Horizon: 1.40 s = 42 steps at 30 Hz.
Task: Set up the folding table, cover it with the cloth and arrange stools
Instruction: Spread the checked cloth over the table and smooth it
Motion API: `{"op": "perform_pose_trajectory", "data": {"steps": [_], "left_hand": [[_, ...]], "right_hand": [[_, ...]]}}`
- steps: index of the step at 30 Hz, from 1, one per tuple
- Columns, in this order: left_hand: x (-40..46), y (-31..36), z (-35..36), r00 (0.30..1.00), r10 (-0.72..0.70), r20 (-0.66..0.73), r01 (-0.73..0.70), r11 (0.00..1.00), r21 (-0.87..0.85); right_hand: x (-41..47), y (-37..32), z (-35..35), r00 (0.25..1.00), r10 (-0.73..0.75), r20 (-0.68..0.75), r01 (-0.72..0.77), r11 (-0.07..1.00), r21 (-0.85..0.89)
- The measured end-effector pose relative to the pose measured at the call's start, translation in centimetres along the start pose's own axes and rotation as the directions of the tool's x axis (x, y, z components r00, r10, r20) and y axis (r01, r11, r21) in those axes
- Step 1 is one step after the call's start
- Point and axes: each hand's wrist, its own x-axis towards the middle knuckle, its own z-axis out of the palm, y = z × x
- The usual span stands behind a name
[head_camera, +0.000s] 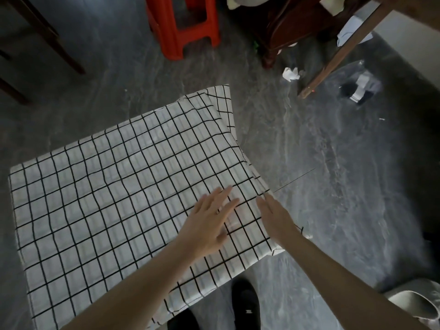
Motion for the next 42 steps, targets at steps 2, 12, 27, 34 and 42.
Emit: {"op": "perform_pose_trajectory", "data": {"steps": [2,12,27,34,42], "left_hand": [[0.3,-1.7,-0.3,0.992,-0.117,-0.048,0.117,0.993,-0.013],[0.6,-12.3,-3.5,0.9,-0.436,0.002,0.436,0.899,-0.054],[6.4,-18.0,-8.1,0.822,-0.544,0.165,0.562,0.822,-0.09],[7.6,-19.2,-8.1,0.822,-0.523,0.226,0.553,0.828,-0.093],[8.0,-19.3,-8.5,0.811,-0.517,0.274,0.558,0.824,-0.095]], "right_hand": [[0.2,0.0,0.5,0.998,0.059,-0.022,-0.057,0.995,0.083],[-0.3,5.6,-2.0,0.988,0.155,-0.008,-0.155,0.98,-0.122],[12.3,-13.8,4.0,0.846,-0.533,0.019,0.455,0.702,-0.548],[19.1,-20.1,6.8,0.82,-0.564,0.097,0.454,0.539,-0.709],[21.9,-21.1,9.0,0.882,-0.464,0.077,0.355,0.548,-0.757]]}}
